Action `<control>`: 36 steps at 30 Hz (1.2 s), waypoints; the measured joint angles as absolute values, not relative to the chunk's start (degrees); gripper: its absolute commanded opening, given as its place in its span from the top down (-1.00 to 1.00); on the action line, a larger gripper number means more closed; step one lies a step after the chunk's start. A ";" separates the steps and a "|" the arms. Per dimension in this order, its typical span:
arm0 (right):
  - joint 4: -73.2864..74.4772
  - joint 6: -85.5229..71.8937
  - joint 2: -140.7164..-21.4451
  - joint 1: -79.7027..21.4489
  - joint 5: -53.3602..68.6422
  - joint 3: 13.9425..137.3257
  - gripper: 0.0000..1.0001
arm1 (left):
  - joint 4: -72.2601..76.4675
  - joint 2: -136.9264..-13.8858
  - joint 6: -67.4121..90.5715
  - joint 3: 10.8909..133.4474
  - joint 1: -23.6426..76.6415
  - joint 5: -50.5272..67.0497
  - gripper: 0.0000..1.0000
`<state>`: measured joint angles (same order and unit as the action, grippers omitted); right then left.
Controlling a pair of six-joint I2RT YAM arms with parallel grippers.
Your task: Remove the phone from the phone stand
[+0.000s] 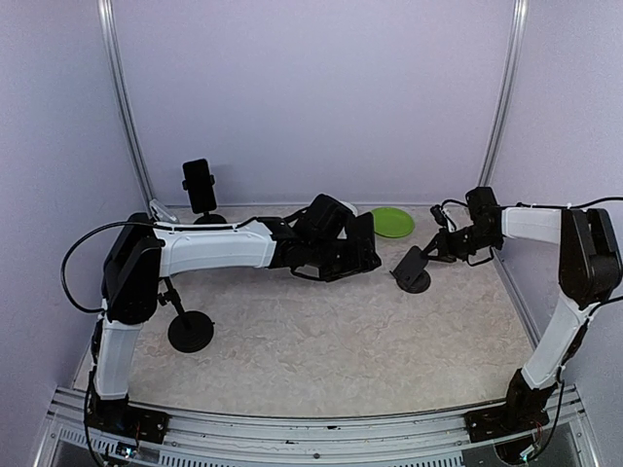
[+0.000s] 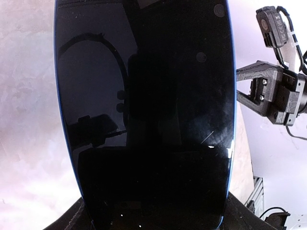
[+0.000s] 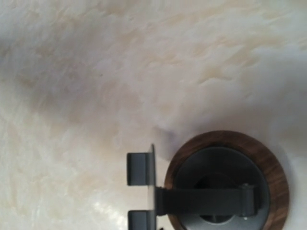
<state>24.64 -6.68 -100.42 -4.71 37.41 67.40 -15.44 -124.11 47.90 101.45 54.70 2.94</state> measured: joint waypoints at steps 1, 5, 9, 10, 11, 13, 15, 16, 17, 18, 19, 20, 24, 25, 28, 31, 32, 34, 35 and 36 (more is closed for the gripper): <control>25.08 -6.15 -100.68 -4.36 37.01 68.03 0.54 | -15.55 -124.11 47.66 101.67 54.57 2.94 0.26; 26.50 -5.08 -101.89 -3.62 35.03 71.09 -0.10 | -15.70 -124.09 46.76 102.21 53.78 2.94 0.27; 26.74 -4.99 -101.75 -3.60 33.08 73.49 -0.32 | -15.90 -124.09 45.78 102.69 53.08 2.94 0.27; 26.74 -5.45 -101.43 -3.60 32.60 73.38 -0.35 | -15.90 -124.09 45.65 102.69 52.97 2.94 0.27; 26.44 -6.04 -100.73 -3.60 32.01 72.55 -0.38 | -15.94 -124.07 45.36 102.69 52.77 2.92 0.27; 26.04 -7.46 -98.37 -3.60 31.27 69.67 -0.37 | -15.99 -124.03 44.80 102.69 52.56 2.76 0.26; 25.54 -9.61 -94.94 -3.62 30.68 65.58 -0.37 | -16.03 -123.90 44.34 102.69 52.40 2.52 0.25; 25.36 -10.61 -92.75 -3.79 30.46 63.07 -0.36 | -16.08 -123.76 44.16 102.69 52.29 2.48 0.26; 25.08 -12.03 -90.11 -4.21 30.24 60.14 -0.35 | -16.21 -123.55 43.86 102.69 52.12 2.46 0.26; 24.95 -13.02 -88.36 -4.45 29.91 58.41 -0.32 | -16.27 -123.33 43.59 102.69 52.07 2.42 0.26; 24.47 -14.15 -86.17 -4.93 29.63 56.16 -0.27 | -16.34 -123.09 43.35 102.69 52.01 2.31 0.26; 24.05 -15.27 -84.16 -5.69 29.47 54.17 -0.23 | -16.36 -122.89 43.20 102.69 51.92 2.26 0.27; 21.76 -20.27 -78.91 -10.76 29.10 48.56 -0.18 | -16.40 -122.15 42.52 102.69 51.53 2.11 0.27; 20.99 -21.50 -78.48 -12.01 29.08 47.55 -0.17 | -16.40 -122.08 42.39 102.69 51.46 2.09 0.28; 17.91 -25.98 -78.41 -16.19 28.69 44.14 -0.14 | -16.45 -121.97 42.02 102.69 51.31 2.07 0.28; 15.11 -30.00 -80.18 -19.11 28.21 41.93 -0.06 | -16.56 -121.73 41.85 102.69 51.13 2.07 0.28; 14.33 -30.98 -80.93 -19.51 28.03 41.76 -0.04 | -16.56 -121.64 41.80 102.69 51.13 2.07 0.28; 11.92 -32.84 -82.81 -19.94 27.53 41.69 0.01 | -16.58 -121.38 41.74 102.69 51.11 2.09 0.28; 10.57 -33.61 -83.88 -20.03 27.27 41.74 0.05 | -16.58 -121.25 41.74 102.69 51.11 2.09 0.29; 9.39 -34.39 -85.08 -20.16 26.96 41.89 0.11 | -16.58 -121.12 41.74 102.67 51.11 2.09 0.29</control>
